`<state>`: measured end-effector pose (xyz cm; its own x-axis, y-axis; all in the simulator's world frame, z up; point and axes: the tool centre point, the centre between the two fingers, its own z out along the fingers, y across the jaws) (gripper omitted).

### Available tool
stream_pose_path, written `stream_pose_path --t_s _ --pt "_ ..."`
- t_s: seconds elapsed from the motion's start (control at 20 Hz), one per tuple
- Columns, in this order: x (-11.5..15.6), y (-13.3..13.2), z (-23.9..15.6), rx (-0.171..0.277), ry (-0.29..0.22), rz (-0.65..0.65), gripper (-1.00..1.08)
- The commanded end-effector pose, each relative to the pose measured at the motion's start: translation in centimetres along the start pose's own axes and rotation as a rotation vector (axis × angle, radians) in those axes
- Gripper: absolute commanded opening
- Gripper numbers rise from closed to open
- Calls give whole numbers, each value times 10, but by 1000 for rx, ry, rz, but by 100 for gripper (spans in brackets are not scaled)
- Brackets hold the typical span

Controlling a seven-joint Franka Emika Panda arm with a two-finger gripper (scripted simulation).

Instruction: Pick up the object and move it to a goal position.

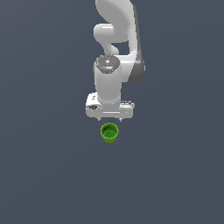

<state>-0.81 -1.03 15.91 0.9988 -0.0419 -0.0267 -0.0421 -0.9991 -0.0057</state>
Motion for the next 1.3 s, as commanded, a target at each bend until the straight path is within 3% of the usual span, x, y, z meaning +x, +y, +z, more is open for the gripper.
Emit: stream_pose_path --t_s 0.0,0.7,1.25 --pt "0 0 0 0 0 0 28" --pt "6 7 -4 -18 -7 -40 28" --pt "21 3 11 -80 -105 -263 28"
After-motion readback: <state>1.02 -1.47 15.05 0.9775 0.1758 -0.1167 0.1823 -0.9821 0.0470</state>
